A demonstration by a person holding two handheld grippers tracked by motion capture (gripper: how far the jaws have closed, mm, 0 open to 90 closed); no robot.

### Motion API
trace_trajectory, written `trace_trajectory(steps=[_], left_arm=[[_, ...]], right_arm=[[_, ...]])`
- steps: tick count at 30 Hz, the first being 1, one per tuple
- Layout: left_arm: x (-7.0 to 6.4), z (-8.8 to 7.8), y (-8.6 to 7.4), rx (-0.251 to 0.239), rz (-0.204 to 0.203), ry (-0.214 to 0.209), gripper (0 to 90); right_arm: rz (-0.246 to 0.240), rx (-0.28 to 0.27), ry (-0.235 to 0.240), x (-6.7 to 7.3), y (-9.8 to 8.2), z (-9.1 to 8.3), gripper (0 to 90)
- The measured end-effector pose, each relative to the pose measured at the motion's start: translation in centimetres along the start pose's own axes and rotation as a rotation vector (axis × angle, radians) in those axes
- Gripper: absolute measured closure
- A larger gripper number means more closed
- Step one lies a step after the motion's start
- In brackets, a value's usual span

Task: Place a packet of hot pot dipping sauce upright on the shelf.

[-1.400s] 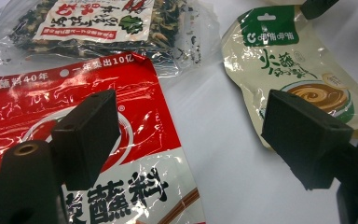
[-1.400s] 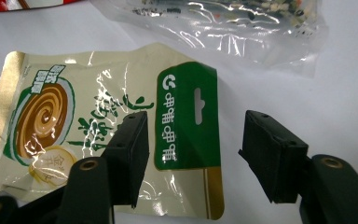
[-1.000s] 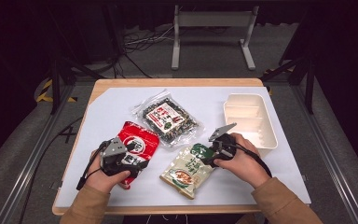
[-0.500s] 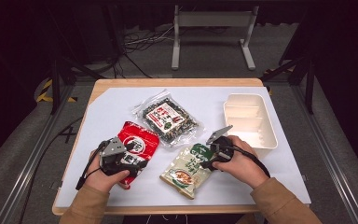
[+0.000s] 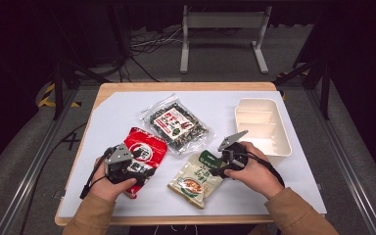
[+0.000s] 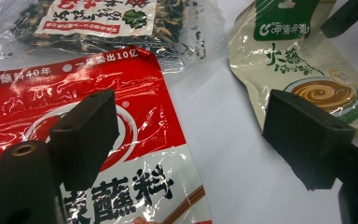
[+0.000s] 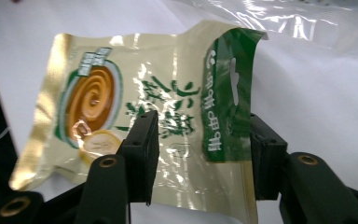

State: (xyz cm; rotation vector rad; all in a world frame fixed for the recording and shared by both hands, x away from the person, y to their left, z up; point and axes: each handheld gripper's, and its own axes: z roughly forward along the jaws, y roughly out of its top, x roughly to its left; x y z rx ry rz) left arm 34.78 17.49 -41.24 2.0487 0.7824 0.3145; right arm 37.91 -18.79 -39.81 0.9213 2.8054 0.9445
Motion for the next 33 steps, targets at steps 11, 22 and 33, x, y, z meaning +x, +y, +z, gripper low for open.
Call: trace_trajectory(steps=[11,22,33], left_arm=[[-0.1,0.1,0.0,0.003,-0.004,-0.002,18.6],[0.0,0.1,0.0,0.001,0.000,-0.003,18.6],[0.1,0.1,0.0,-0.016,-0.001,-0.010,17.0]], right_arm=[[-0.078,0.036,0.064,0.9,0.2,0.5,54.2],[-0.148,0.132,-0.001,0.8,0.3,2.2,74.5],[-0.164,0.115,-0.033,0.6,0.4,1.8,87.5]])
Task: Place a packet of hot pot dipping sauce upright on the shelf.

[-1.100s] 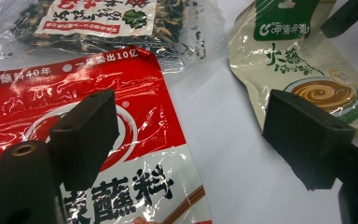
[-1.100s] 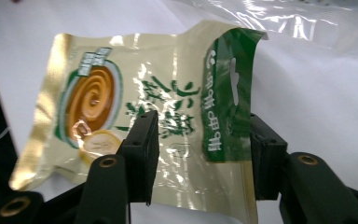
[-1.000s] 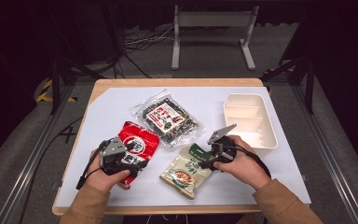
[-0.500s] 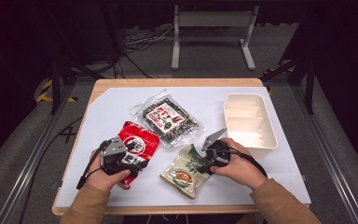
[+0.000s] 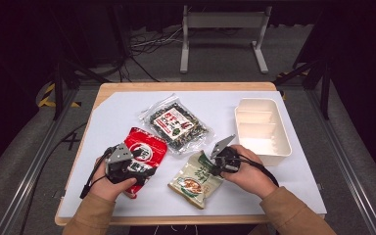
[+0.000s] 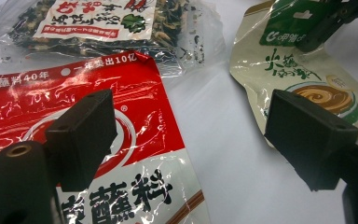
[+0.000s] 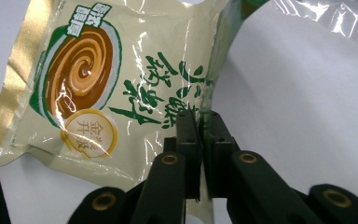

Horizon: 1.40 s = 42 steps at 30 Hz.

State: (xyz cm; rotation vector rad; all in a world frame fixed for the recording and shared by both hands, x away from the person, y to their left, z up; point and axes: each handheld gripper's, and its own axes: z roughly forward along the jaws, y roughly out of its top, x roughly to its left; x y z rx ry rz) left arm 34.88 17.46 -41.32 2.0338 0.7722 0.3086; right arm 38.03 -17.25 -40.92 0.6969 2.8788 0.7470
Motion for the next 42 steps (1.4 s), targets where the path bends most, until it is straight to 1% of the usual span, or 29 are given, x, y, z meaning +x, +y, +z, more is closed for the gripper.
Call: trace_trajectory(steps=[1,4,6,7,9,11,15,16,17,19,22,24,25,26,27,29,32,33,34,35,38,42], left_arm=[[0.0,0.0,0.0,0.001,0.000,0.001,17.0],[0.0,0.0,0.0,0.000,-0.001,0.002,17.0],[0.1,-0.1,0.0,-0.003,0.001,0.008,17.0],[0.1,-0.1,0.0,-0.003,0.000,0.008,17.0],[0.1,-0.1,0.0,-0.006,-0.006,0.003,17.0],[0.2,-0.2,0.0,-0.004,0.000,0.006,17.0],[0.2,-0.3,0.0,-0.010,-0.009,0.011,17.0],[0.2,-0.3,0.0,-0.011,-0.010,0.011,17.0],[0.2,-0.3,0.0,-0.012,-0.011,0.011,17.0],[0.3,-0.4,0.0,-0.012,-0.004,0.011,17.0],[0.3,-0.5,0.0,-0.013,-0.009,0.010,17.0],[0.3,-0.5,0.0,-0.012,-0.011,0.011,17.0],[0.3,-0.5,0.0,-0.012,-0.011,0.011,17.0],[0.3,-0.5,0.0,-0.012,-0.010,0.012,17.0],[0.3,-0.5,0.0,-0.013,-0.008,0.011,17.0],[0.2,-0.5,0.1,-0.015,-0.010,0.012,17.0],[0.2,-0.5,0.1,-0.015,-0.009,0.013,17.0],[0.2,-0.5,0.1,-0.015,-0.009,0.013,17.0],[0.2,-0.6,0.1,-0.014,-0.009,0.014,17.0],[0.3,-0.6,0.1,-0.015,-0.008,0.015,17.0],[0.3,-0.5,0.1,-0.015,-0.008,0.014,17.0],[0.3,-0.5,0.1,-0.015,-0.001,0.014,17.0]], right_arm=[[0.013,-0.007,0.008,0.0,0.0,-0.3,88.2],[0.018,-0.010,0.009,0.1,0.1,-0.6,88.4],[0.023,-0.023,0.016,0.2,0.3,-1.3,88.3],[0.026,-0.037,0.018,0.2,0.4,-1.7,88.3],[0.033,-0.048,0.033,0.4,0.6,-2.4,88.3],[0.023,-0.058,0.041,0.6,0.9,-3.1,88.5],[-0.005,-0.068,0.049,1.3,1.6,-4.2,88.8],[-0.009,-0.073,0.048,1.5,1.8,-4.5,88.9],[-0.002,-0.076,0.051,1.8,2.0,-4.9,89.0],[0.001,-0.080,0.047,2.1,2.2,-5.4,89.1],[-0.014,-0.086,0.043,2.7,2.7,-6.4,89.2],[-0.033,-0.096,0.040,3.0,3.0,-7.0,89.3],[-0.033,-0.096,0.040,3.0,3.0,-7.0,89.3],[-0.052,-0.102,0.029,3.5,3.3,-7.7,89.4],[-0.067,-0.106,0.027,3.7,3.5,-8.0,89.4],[-0.087,-0.112,0.018,4.1,3.7,-8.4,89.4],[-0.124,-0.106,-0.001,4.5,4.1,-9.0,89.4],[-0.135,-0.104,-0.009,4.6,4.2,-9.1,89.4],[-0.135,-0.104,-0.009,4.6,4.2,-9.1,89.4],[-0.142,-0.103,-0.021,4.6,4.3,-9.4,89.4],[-0.150,-0.106,-0.035,4.6,4.4,-9.7,89.4],[-0.148,-0.107,-0.048,4.4,4.4,-10.0,89.4]])
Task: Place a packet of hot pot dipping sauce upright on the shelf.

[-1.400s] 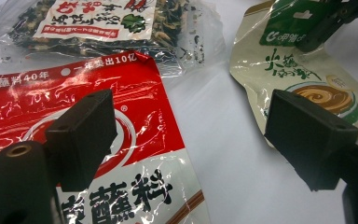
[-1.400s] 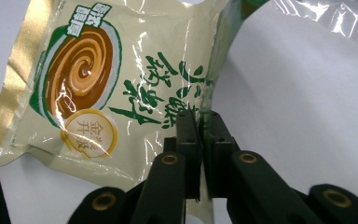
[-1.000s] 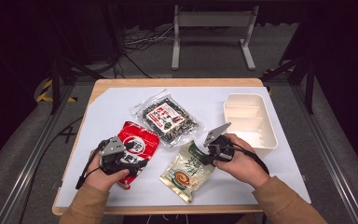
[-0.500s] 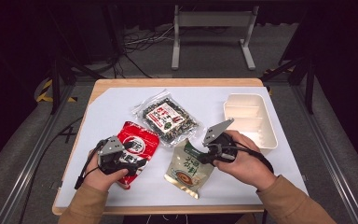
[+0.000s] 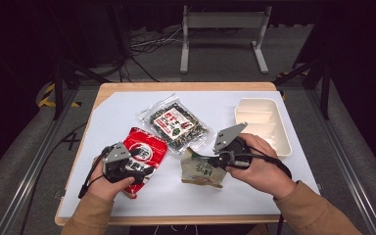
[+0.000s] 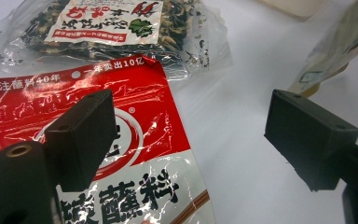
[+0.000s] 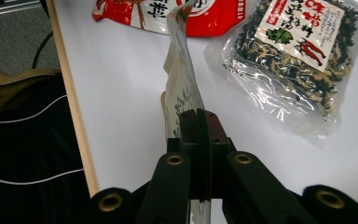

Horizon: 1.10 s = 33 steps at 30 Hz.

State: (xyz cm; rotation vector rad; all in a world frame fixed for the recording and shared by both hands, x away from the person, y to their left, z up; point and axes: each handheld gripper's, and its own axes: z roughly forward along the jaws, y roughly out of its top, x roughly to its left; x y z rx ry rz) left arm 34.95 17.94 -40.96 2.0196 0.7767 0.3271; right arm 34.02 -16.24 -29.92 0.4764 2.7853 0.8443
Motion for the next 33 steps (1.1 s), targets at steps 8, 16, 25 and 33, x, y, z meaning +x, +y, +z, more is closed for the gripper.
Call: trace_trajectory(steps=[8,16,25,33], left_arm=[[0.0,0.0,0.1,-0.002,-0.008,-0.001,17.0],[0.2,-0.2,0.1,0.000,-0.009,0.006,17.0],[0.5,-0.4,0.1,-0.016,-0.027,0.007,17.0],[0.6,-0.5,0.1,-0.009,-0.020,0.015,17.0]], right_arm=[[0.000,-0.018,-0.018,-0.7,0.3,-1.3,89.4],[-0.003,-0.029,-0.065,-1.5,0.6,-2.8,89.4],[-0.002,-0.035,-0.113,-2.7,1.0,-4.6,89.4],[0.008,-0.041,-0.167,-3.9,1.2,-6.2,89.4]])
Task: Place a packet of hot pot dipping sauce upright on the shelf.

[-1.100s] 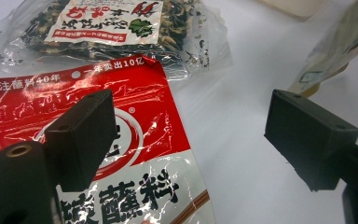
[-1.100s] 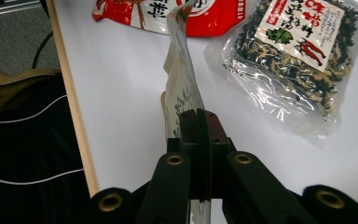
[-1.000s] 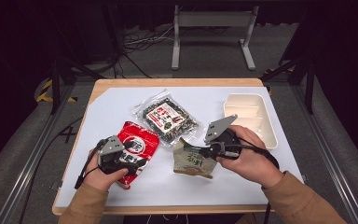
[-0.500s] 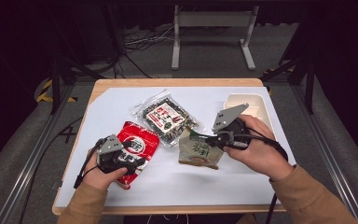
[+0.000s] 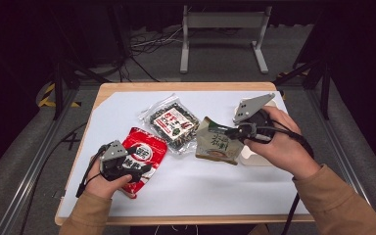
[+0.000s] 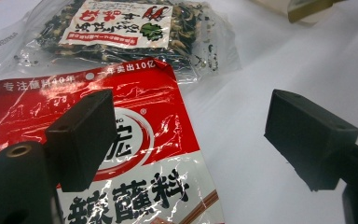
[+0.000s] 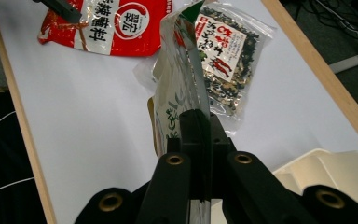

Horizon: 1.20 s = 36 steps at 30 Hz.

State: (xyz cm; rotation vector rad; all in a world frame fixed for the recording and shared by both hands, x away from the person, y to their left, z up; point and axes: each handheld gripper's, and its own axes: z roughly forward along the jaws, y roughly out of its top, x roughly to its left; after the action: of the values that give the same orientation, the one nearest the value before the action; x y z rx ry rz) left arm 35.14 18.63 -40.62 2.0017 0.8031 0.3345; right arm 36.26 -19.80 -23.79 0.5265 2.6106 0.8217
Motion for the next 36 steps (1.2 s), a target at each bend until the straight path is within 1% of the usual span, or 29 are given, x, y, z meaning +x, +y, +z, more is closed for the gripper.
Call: trace_trajectory(steps=[5,6,8,11,12,13,15,18,21,22,24,26,27,30,35,36], left_arm=[[0.0,-0.1,0.0,-0.003,-0.005,0.002,17.0],[0.1,-0.1,0.0,-0.004,0.001,0.004,17.0],[0.1,-0.2,-0.1,-0.001,-0.007,0.004,17.0],[0.2,-0.2,-0.1,-0.004,-0.004,0.009,17.0],[0.1,-0.2,-0.1,-0.005,-0.009,0.009,17.0],[0.2,-0.2,-0.1,-0.004,-0.005,0.008,17.0],[0.2,-0.2,-0.1,-0.005,-0.013,0.008,17.0],[0.2,-0.3,-0.1,-0.004,-0.005,0.011,17.0],[0.2,-0.3,-0.2,-0.005,-0.008,0.011,17.0],[0.2,-0.3,-0.2,-0.003,-0.010,0.011,17.0],[0.2,-0.4,-0.3,-0.003,-0.012,0.014,17.0],[0.3,-0.5,-0.4,-0.002,-0.011,0.020,17.0],[0.2,-0.5,-0.5,0.001,-0.016,0.018,17.0],[0.3,-0.6,-0.5,0.001,-0.015,0.022,17.0],[0.3,-0.9,-0.7,0.002,-0.016,0.030,17.0],[0.3,-0.9,-0.8,-0.001,-0.021,0.031,17.0]], right_arm=[[0.001,-0.002,-0.022,-0.6,0.2,-0.7,89.4],[0.003,-0.003,-0.030,-0.8,0.2,-0.8,89.4],[0.003,-0.001,-0.045,-1.2,0.2,-1.1,89.4],[0.003,0.001,-0.066,-1.8,0.1,-1.4,89.4],[0.003,0.002,-0.071,-2.0,0.1,-1.5,89.4],[0.000,0.002,-0.079,-2.2,0.1,-1.6,89.4],[0.001,0.004,-0.097,-2.8,0.0,-1.8,89.4],[0.013,0.001,-0.109,-3.6,-0.2,-2.1,89.4],[0.017,-0.006,-0.110,-4.0,-0.3,-2.2,89.4],[0.019,-0.012,-0.119,-4.5,-0.5,-2.3,89.4],[0.014,-0.011,-0.123,-4.6,-0.6,-2.3,89.4],[0.006,-0.009,-0.139,-5.2,-0.8,-2.5,89.4],[0.006,-0.010,-0.144,-5.4,-0.8,-2.5,89.4],[0.007,-0.010,-0.148,-5.8,-0.9,-2.6,89.4],[0.022,-0.017,-0.172,-7.0,-1.2,-2.9,89.3],[0.023,-0.016,-0.178,-7.3,-1.3,-2.9,89.3]])
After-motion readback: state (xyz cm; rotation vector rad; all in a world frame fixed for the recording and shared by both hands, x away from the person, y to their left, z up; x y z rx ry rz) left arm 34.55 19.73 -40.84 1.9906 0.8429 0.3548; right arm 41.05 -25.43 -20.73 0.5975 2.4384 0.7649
